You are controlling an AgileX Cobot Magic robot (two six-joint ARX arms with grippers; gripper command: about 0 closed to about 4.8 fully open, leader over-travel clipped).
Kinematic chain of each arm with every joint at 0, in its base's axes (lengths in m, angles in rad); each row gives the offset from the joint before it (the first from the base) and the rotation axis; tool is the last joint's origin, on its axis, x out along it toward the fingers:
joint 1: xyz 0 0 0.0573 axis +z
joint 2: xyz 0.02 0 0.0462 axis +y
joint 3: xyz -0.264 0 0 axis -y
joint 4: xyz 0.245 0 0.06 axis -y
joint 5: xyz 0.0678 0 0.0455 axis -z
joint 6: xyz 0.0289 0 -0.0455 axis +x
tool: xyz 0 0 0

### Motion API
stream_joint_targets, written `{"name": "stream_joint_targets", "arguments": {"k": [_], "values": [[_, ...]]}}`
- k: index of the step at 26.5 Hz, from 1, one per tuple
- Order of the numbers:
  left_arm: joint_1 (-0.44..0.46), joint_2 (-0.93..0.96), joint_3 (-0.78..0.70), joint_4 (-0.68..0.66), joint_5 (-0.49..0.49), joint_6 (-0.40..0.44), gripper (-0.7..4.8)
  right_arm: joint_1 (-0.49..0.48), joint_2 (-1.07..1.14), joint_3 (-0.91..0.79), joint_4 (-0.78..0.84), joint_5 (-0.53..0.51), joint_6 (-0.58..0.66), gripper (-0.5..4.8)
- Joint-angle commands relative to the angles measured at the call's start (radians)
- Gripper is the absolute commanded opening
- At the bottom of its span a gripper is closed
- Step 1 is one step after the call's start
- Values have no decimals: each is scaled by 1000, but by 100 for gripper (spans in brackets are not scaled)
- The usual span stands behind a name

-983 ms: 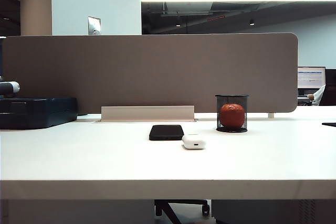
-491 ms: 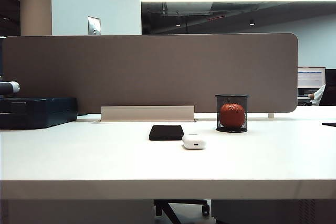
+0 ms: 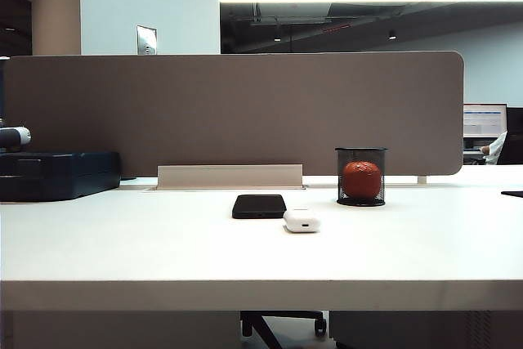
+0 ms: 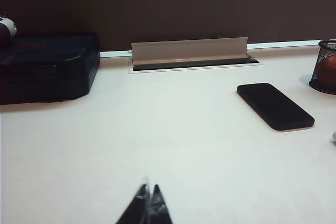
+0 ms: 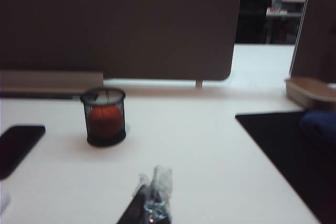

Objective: Find the wireless headphone case on the desktop and place it on the left side of the phone.

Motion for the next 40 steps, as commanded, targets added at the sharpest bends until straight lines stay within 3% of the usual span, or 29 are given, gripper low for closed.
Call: {"name": "stream_joint_targets", "arguments": {"k": [1,12,25,30,36,40], "values": [[2,1,1,13,5,0,-5,0,2,148,-147,1,2,-8],[2,1,1,13,5,0,-5,0,41,484,-425,0,2,-8],[2,1,2,13,5,0,-5,1,408,966,-744,-36,2,-8],[2,1,2,13,5,0,-5,1,626,1249,-990,-163,2,-7],[2,1,2,12,5,0,-5,1,762,1385,-1076,-322,4,-5],[2,1,2,12,5,0,-5,2,814,1405,-1107,-348,62,-5]]}}
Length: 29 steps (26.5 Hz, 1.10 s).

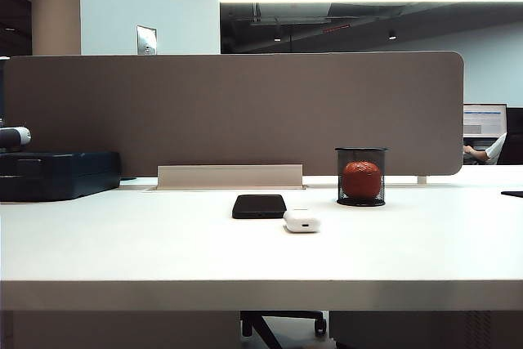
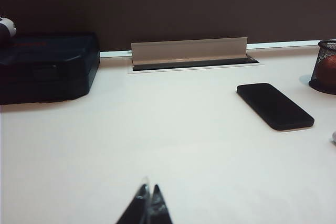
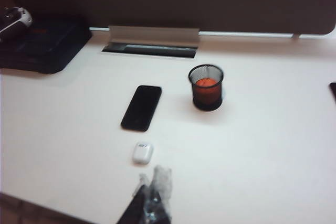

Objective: Find the wireless headphone case on the desktop and place it on the left side of the phone.

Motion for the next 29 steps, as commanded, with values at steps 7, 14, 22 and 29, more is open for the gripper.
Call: {"name": "stream_joint_targets", "arguments": {"k": [7,14,22,29], "values": [[2,1,2,11,4,0,-5,2,106,17,-168,-39,48,-5],[2,1,2,-3,4,0,-5,27,191,17,-197,-34,48,-5],[2,1,2,-24,4,0,-5,27,262,17,-192,-35,48,-5],[2,0,2,-24,3,0,-5,67,326,17,-159,-73,48,54]]}}
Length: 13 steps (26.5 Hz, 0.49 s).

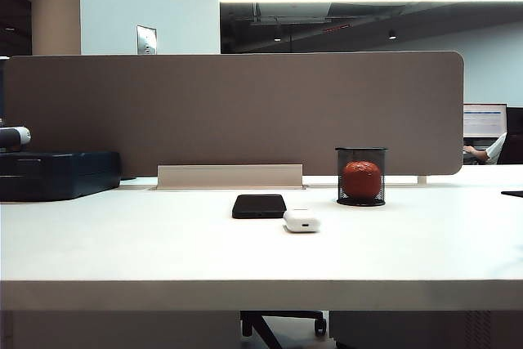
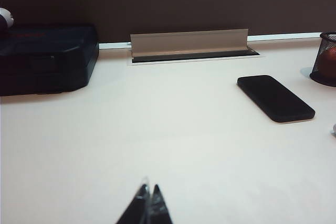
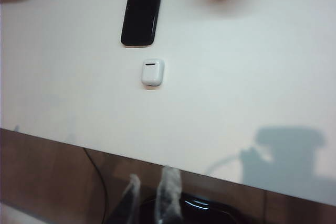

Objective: Find the wireless headphone case on the desktop and place it on the left side of the phone.

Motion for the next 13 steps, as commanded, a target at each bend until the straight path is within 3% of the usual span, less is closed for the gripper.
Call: {"name": "stream_joint_targets", "arguments": {"k": [1,6,13], "values": [[2,1,2,4,4,-1,-5,46,22,5,19,-29,1,54],[2,1,2,3,3,0,-5,135,69,5,54,-29,7,54],[2,1,2,4,3,-1,-5,294,146,5,221,-5,102,54]]}}
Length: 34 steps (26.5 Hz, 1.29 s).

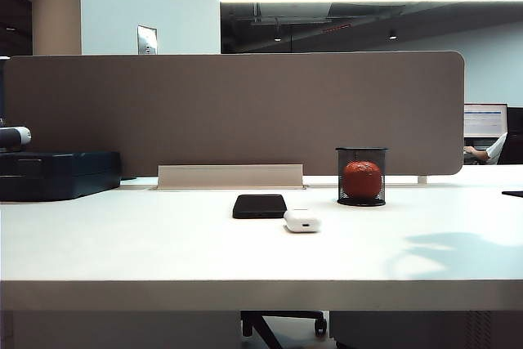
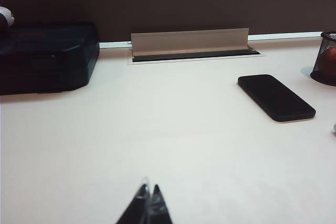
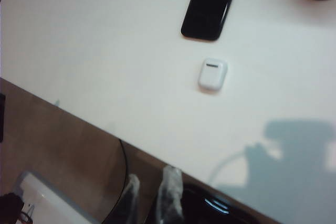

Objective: Find the wireless headphone case on the desktop and place it on the left side of the phone.

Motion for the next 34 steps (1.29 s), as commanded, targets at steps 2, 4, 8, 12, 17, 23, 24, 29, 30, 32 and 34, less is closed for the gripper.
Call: {"name": "stream_joint_targets", "arguments": {"k": [2,4,8,12,17,23,24,29,30,32,34], "values": [[2,1,2,7,4,-1,-5,70,38,4,83,3,44,56],[2,1,2,8,4,-1,-5,88,57,4,94,3,50,79],[2,1,2,8,4,-1,-5,159,142,3,107,79,58,163],[2,1,2,8,4,-1,-5,176,187,3,119,101,58,180],[1,1,2,7,4,-1,-5,192,248,3,138,134,73,182],[2,1,2,6,5,-1,-5,237,332,3,164,204,85,236],[2,1,2,6,4,-1,-5,238,346,3,171,216,97,247],[1,1,2,6,6,0,-5,284,432,2,257,318,194,276],[1,1,2,6,0,0,-5,286,440,2,271,318,203,276],[2,1,2,5,-3,-1,-5,310,468,0,323,360,254,281],[2,1,2,6,-3,-1,-5,321,479,-2,348,414,268,312]]}}
